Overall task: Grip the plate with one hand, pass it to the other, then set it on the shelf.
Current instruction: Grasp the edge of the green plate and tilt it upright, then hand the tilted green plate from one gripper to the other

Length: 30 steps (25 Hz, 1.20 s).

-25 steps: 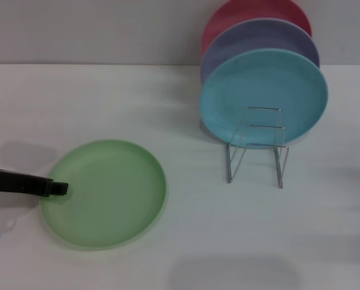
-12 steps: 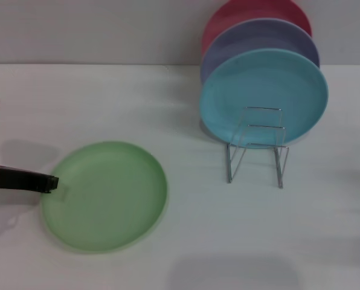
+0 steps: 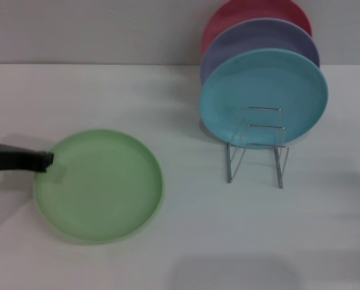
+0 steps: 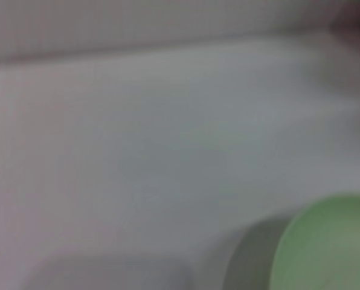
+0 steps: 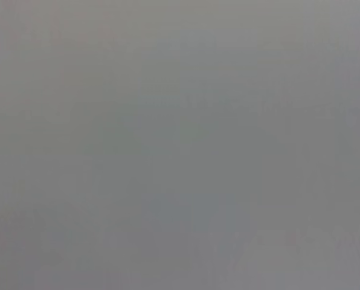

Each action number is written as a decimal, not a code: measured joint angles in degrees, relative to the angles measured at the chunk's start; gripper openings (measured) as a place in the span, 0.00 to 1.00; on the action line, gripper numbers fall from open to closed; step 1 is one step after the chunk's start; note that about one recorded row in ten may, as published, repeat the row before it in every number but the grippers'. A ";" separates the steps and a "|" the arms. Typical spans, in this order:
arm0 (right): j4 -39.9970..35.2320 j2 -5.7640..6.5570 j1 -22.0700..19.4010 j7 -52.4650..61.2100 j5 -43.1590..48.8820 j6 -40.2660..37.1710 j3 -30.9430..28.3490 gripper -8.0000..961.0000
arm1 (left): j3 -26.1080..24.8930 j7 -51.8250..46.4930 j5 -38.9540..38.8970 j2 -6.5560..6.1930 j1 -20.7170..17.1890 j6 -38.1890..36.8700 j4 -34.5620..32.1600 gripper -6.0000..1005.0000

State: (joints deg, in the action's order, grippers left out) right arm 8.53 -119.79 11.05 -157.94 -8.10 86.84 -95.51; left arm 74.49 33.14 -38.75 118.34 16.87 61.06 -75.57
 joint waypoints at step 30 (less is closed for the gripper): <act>71.19 6.24 19.82 115.79 113.99 -45.10 -1.20 0.85 | 1.54 12.29 -15.78 -0.10 -5.57 -9.88 -10.71 0.04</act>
State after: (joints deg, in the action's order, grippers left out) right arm 79.72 -113.55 30.88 -42.14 105.90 41.74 -96.70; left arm 76.03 45.42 -54.53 118.24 11.30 51.18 -86.28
